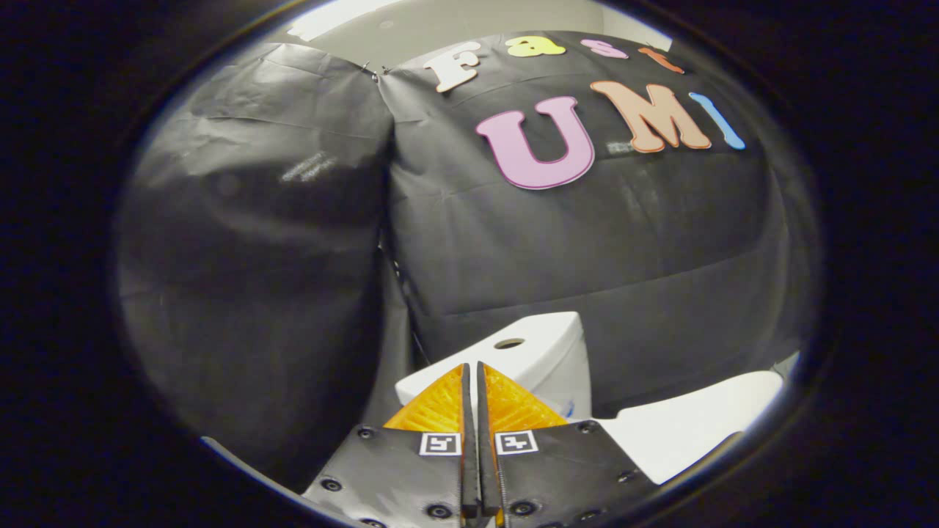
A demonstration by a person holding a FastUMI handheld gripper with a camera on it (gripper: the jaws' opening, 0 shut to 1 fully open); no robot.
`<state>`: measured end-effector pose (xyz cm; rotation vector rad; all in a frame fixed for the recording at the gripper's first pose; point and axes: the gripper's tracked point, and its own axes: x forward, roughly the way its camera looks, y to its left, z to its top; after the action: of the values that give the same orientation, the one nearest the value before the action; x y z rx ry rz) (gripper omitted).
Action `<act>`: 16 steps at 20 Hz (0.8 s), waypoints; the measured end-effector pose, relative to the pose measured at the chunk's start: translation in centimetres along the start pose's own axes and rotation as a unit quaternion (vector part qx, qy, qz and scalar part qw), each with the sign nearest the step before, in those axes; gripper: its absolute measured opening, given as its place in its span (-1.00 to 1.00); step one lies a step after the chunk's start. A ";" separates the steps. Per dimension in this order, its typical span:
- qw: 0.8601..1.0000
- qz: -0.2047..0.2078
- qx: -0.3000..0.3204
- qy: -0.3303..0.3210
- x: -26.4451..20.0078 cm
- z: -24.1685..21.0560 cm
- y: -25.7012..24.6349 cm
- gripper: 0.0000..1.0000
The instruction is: Open the toilet lid.
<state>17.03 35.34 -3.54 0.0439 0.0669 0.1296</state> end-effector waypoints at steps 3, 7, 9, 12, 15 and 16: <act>0.999 -0.038 -0.030 -0.007 -2.4 1.9 -6.0 -0.92; 0.994 -0.085 -0.071 -0.001 -6.4 4.3 -15.4 -0.90; 0.991 -0.114 -0.072 -0.005 -8.7 5.5 -20.2 -0.90; 0.986 -0.152 -0.071 -0.010 -12.2 6.5 -26.0 -0.86; 0.981 -0.179 -0.075 -0.006 -15.2 6.4 -30.2 -0.77; 0.980 -0.181 -0.077 -0.004 -16.4 6.2 -31.3 -0.71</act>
<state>5.27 1.97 2.22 -0.1219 0.0558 -0.2298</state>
